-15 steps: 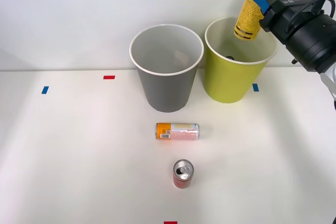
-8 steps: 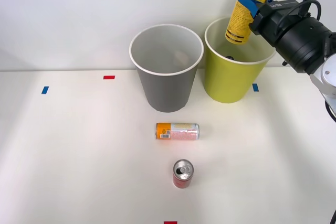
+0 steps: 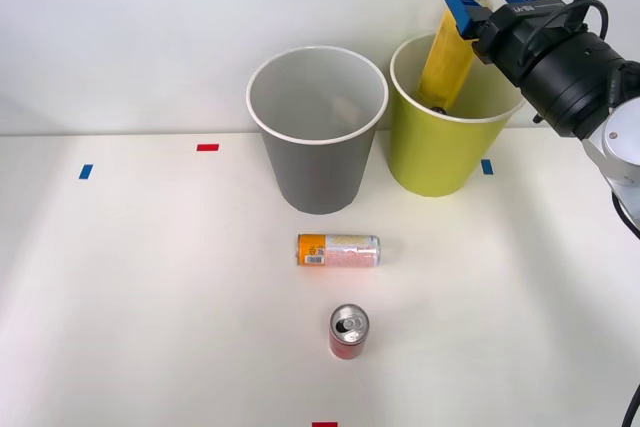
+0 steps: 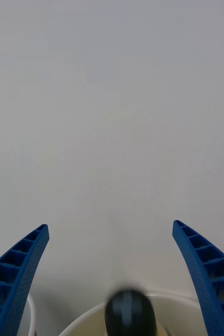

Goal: Put cans in the gray bin, plastic bottles in the light green bin

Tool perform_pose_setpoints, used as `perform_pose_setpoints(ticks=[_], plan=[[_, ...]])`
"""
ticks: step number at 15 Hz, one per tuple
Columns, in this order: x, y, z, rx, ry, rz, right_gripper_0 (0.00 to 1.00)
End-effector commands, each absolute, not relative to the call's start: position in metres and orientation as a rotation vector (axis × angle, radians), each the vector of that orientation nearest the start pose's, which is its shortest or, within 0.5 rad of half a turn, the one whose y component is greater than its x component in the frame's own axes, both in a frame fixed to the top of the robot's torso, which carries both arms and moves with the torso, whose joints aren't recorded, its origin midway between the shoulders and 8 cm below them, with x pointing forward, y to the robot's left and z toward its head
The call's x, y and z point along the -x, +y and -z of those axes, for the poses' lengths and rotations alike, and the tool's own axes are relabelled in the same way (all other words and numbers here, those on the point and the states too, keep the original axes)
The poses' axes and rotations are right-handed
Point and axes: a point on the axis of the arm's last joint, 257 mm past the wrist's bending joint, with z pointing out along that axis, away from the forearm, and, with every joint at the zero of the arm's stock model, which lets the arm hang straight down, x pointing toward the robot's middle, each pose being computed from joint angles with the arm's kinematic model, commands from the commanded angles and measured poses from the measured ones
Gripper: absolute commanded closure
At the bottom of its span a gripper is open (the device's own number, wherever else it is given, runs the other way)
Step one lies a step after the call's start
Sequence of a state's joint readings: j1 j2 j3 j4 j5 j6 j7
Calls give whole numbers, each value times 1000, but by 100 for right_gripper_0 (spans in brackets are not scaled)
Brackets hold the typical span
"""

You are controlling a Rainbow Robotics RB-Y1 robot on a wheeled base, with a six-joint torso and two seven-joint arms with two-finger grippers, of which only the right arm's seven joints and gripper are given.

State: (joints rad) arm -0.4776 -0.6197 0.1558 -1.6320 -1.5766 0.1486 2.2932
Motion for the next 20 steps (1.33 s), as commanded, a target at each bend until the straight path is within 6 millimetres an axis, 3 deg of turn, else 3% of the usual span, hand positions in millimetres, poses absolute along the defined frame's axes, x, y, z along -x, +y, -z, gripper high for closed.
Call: perform_pose_setpoints(ticks=[1, 7, 9, 13, 20], plan=[[-605, -183, -42, 255, 1270, -471, 0], [-545, -193, 1, 262, 1304, -477, 0], [-512, -209, 22, 200, 1312, -460, 0], [-457, -224, 50, 126, 1350, -451, 0], [-400, -249, 136, -52, 1495, -377, 0]])
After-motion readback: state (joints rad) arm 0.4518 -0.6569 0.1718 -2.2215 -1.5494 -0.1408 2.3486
